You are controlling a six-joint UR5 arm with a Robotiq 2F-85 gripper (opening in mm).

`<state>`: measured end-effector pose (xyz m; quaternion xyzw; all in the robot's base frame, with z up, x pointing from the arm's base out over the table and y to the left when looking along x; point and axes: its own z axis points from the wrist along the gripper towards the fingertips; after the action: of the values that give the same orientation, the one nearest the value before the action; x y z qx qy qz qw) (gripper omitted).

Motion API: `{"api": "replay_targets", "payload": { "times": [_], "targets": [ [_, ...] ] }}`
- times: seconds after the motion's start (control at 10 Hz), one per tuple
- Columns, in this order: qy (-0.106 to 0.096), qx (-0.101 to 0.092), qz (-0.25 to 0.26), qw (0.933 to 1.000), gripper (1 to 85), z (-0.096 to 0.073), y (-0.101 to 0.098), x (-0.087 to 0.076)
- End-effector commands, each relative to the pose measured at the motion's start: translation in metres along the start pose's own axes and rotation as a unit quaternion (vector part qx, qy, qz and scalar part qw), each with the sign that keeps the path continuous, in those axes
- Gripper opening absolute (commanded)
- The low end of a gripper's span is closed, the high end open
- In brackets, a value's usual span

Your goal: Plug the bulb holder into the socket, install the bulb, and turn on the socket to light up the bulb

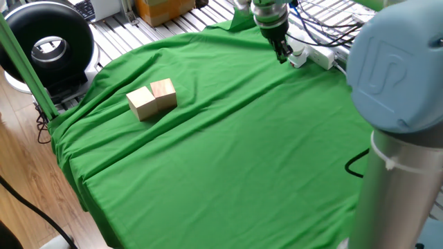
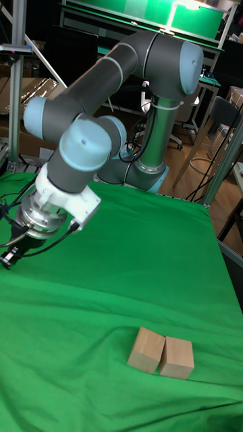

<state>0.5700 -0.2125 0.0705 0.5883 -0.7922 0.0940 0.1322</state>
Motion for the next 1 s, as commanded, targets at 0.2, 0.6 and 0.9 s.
{"api": "replay_targets", "payload": {
  "times": [0.2,0.6,0.9],
  "targets": [
    [-0.041,0.089,-0.099,0.9903,35.7,-0.037,-0.016,-0.014],
    [-0.031,0.105,-0.136,0.9846,46.3,-0.036,-0.018,0.005],
    [-0.036,0.086,-0.136,0.9863,52.7,-0.027,-0.013,0.02]
  ]
}}
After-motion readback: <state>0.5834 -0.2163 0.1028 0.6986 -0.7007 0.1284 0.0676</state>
